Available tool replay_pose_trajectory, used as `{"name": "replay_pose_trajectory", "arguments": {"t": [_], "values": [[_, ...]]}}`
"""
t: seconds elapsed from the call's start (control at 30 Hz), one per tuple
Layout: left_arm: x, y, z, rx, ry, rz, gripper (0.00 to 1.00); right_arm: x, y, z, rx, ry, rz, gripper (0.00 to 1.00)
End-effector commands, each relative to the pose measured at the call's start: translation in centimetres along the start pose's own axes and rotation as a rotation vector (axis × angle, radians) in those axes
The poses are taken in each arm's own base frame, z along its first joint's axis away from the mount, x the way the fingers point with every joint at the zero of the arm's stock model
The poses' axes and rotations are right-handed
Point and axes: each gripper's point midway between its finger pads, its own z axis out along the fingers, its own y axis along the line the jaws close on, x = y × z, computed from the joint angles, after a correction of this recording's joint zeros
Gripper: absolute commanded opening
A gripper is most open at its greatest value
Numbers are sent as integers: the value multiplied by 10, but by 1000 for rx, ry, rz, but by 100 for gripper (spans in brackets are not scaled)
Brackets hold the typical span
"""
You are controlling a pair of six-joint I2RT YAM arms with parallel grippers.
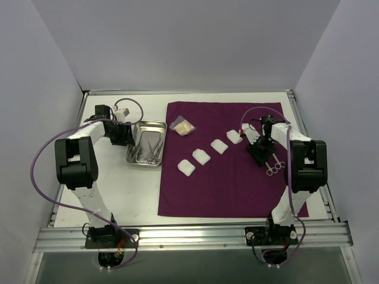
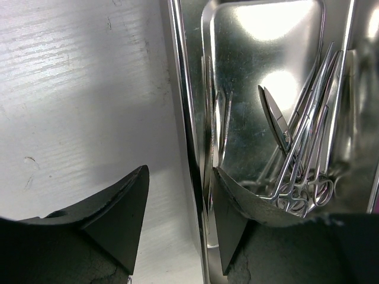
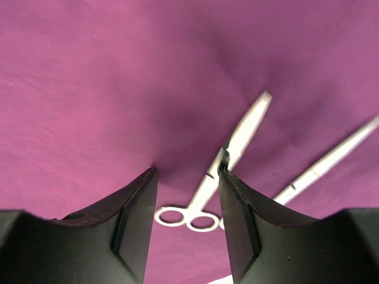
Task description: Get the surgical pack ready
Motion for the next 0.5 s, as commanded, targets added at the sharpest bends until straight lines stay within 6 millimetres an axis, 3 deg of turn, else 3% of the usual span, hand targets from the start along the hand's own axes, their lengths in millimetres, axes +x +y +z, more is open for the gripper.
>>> {"name": "replay_pose_trajectory", "arguments": {"t": [0.0,0.27,0.47], "values": [[-20,-2,-13,-8,-73,16,56,15,-13,-18,22,-16,70,43],[-19,2,-10,-21,-65,19,56,21,-8,-8,-30,-9,90,42],[-20,3,-11,-34,-69,21,56,11,-3,-9,-53,-9,56,38]]}}
